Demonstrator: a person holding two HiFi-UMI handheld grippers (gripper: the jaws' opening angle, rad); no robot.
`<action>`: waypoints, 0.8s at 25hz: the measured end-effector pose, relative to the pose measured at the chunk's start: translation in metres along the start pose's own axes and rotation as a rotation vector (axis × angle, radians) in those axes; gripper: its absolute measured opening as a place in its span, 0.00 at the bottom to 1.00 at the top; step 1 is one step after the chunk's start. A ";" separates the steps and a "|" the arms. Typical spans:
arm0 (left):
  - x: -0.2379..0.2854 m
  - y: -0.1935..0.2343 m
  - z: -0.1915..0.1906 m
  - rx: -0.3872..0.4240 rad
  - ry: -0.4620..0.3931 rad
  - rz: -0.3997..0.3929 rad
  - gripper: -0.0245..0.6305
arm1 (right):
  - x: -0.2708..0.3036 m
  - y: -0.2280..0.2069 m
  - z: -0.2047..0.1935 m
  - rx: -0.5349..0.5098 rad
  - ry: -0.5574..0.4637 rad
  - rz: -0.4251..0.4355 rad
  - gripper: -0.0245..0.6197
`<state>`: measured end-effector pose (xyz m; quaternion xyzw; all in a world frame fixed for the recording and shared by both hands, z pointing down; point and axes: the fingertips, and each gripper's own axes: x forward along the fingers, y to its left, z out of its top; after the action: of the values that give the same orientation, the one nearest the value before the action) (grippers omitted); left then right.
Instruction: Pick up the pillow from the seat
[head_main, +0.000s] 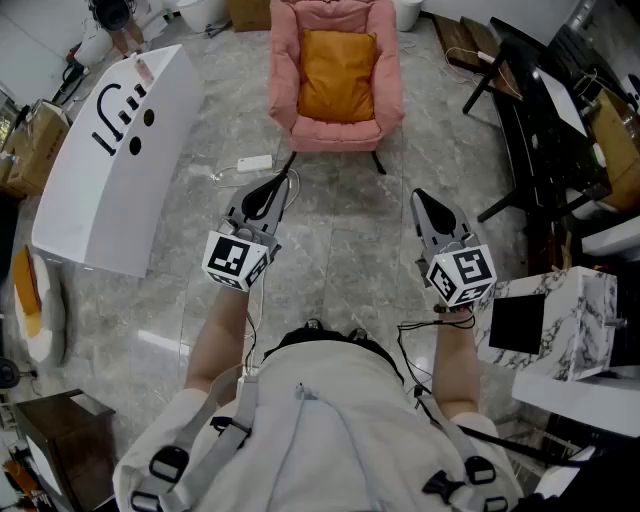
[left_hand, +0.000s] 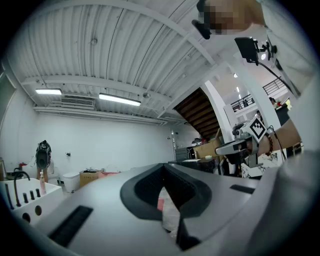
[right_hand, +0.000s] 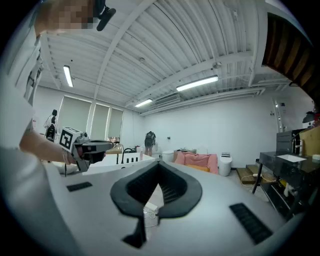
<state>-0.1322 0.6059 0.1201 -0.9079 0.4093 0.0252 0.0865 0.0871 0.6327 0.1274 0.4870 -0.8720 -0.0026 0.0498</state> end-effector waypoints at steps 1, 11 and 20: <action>0.000 0.001 0.001 0.001 -0.001 -0.002 0.05 | 0.001 0.001 0.000 -0.001 0.000 0.000 0.06; -0.005 0.009 -0.016 -0.013 0.057 -0.038 0.05 | 0.011 0.013 -0.003 -0.017 0.021 -0.028 0.06; -0.011 0.020 -0.017 -0.030 0.051 -0.053 0.05 | 0.014 0.021 -0.006 0.026 0.014 -0.044 0.06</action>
<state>-0.1542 0.5980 0.1349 -0.9200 0.3869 0.0057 0.0631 0.0624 0.6318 0.1354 0.5067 -0.8606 0.0111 0.0493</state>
